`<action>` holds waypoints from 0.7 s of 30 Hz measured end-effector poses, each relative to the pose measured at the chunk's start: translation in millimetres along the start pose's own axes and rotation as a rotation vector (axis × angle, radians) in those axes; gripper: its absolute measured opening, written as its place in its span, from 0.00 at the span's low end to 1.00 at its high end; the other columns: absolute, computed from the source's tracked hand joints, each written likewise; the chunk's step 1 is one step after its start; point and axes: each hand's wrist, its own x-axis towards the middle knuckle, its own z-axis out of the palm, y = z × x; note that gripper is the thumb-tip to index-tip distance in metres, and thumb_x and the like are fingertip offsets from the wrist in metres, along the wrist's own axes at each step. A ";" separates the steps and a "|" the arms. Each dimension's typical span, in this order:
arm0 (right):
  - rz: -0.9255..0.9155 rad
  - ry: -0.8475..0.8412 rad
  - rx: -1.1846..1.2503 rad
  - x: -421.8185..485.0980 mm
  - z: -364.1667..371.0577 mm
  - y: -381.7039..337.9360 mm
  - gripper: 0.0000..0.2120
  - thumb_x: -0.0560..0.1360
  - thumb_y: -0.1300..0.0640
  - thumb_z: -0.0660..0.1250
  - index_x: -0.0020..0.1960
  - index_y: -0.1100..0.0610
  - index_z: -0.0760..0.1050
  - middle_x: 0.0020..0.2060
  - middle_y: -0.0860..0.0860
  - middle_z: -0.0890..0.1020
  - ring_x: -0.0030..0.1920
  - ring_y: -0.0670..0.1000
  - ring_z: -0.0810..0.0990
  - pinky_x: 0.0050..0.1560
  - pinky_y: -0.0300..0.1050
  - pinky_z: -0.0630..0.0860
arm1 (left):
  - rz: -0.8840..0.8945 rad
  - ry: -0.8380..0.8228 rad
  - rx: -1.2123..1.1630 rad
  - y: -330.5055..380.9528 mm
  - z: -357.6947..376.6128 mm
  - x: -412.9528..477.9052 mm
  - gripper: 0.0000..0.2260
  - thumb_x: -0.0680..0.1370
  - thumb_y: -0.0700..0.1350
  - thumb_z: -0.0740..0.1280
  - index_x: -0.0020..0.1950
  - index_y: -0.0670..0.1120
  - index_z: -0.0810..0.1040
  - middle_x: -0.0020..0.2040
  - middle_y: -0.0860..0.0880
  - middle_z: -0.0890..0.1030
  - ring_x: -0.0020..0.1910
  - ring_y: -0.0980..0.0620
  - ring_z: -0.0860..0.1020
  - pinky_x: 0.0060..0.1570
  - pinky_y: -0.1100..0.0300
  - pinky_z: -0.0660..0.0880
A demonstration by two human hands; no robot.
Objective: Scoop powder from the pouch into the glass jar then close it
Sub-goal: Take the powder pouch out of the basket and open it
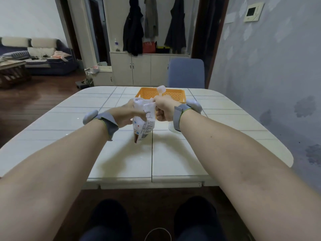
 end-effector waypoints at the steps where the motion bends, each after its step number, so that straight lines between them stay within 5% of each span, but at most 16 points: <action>1: 0.018 0.013 0.078 1.3 4.3 0.3 0.10 0.80 0.61 0.51 0.44 0.54 0.69 0.26 0.50 0.63 0.20 0.48 0.60 0.25 0.36 0.61 | 0.030 0.020 -0.010 -7.4 2.9 0.4 0.34 0.65 0.36 0.76 0.69 0.48 0.68 0.57 0.42 0.80 0.58 0.45 0.81 0.50 0.52 0.80; 6: 0.054 0.070 0.243 6.8 14.3 0.8 0.13 0.79 0.62 0.47 0.51 0.55 0.70 0.27 0.50 0.63 0.23 0.46 0.59 0.25 0.35 0.62 | 0.141 0.175 0.242 -37.9 19.7 15.0 0.48 0.57 0.48 0.87 0.71 0.49 0.66 0.61 0.47 0.79 0.59 0.51 0.81 0.54 0.54 0.82; 10: -0.049 0.086 -0.016 6.6 5.8 -5.5 0.05 0.80 0.59 0.55 0.46 0.56 0.68 0.30 0.51 0.65 0.26 0.49 0.63 0.27 0.37 0.62 | 0.136 0.225 0.303 -38.5 21.3 24.1 0.29 0.59 0.41 0.79 0.58 0.45 0.76 0.47 0.43 0.83 0.46 0.44 0.83 0.44 0.50 0.83; 14: -0.203 0.229 -0.307 16.8 -13.1 -8.7 0.04 0.77 0.59 0.63 0.47 0.59 0.70 0.34 0.52 0.70 0.31 0.52 0.69 0.30 0.41 0.63 | 0.056 0.245 0.211 -31.7 18.4 16.3 0.16 0.60 0.40 0.70 0.48 0.45 0.79 0.40 0.48 0.81 0.40 0.48 0.80 0.36 0.59 0.77; 18: -0.209 0.250 -0.317 22.2 -16.0 -7.4 0.10 0.81 0.59 0.62 0.58 0.64 0.74 0.42 0.56 0.74 0.41 0.55 0.74 0.40 0.45 0.70 | 0.080 0.351 0.052 -42.5 27.0 20.5 0.21 0.62 0.42 0.70 0.55 0.44 0.80 0.46 0.47 0.83 0.45 0.46 0.81 0.40 0.57 0.78; 21: -0.217 0.227 -0.332 26.5 -7.1 -6.8 0.13 0.82 0.57 0.59 0.61 0.65 0.73 0.44 0.57 0.75 0.42 0.56 0.74 0.37 0.44 0.68 | 0.132 0.310 0.097 -60.4 30.2 29.4 0.38 0.59 0.44 0.82 0.67 0.49 0.72 0.54 0.50 0.83 0.51 0.51 0.82 0.48 0.55 0.81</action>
